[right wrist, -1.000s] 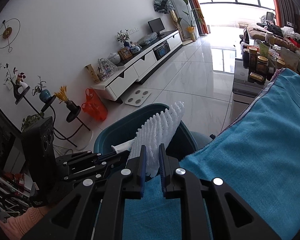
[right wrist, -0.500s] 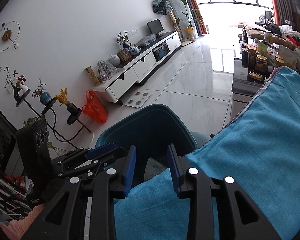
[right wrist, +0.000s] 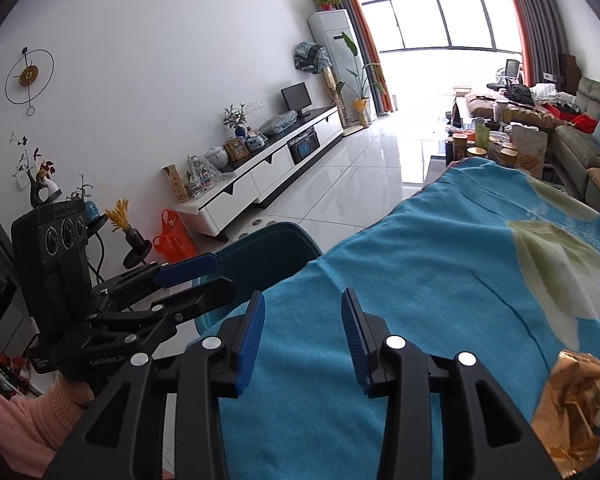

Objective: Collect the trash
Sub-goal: 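Grasp the gold wrapper with the left tool while the right tool grasps a white cup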

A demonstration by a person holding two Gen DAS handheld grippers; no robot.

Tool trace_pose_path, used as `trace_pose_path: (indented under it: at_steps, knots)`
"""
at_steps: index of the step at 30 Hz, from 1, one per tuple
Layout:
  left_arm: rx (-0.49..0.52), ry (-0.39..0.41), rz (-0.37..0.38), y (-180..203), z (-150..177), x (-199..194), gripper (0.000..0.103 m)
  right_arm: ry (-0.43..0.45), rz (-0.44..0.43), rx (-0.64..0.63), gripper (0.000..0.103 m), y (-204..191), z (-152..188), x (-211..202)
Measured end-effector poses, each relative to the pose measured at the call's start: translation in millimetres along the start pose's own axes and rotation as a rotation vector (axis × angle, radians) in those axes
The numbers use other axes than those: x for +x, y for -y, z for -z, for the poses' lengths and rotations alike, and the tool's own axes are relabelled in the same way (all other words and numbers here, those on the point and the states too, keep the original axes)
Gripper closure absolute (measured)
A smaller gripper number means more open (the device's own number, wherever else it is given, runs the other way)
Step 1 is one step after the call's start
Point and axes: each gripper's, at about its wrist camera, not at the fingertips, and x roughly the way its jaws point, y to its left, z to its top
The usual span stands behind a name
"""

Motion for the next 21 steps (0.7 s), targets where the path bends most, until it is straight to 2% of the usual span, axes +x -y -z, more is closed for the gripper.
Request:
trace_pose_path:
  at_steps: [6,10,16,21]
  knots:
    - [0.114,-0.060,0.172,80.2,8.2,26.9,0.038,0.081,0.149,0.092,0.065,45.1,26.4,-67.2]
    - [0.168,-0.095,0.248,123.3,15.2,41.8,0.038,0.117,0.247,0.174,0.065,76.4,46.0,-104.6]
    - [0.246,-0.142,0.326,173.8,19.9,61.4,0.038,0.155,0.363,0.299,0.065,121.2,73.4,-146.9]
    - [0.314,-0.177,0.340,201.6,22.0,80.5,0.038,0.188,0.430,0.390,0.065,154.4,90.4,-170.5]
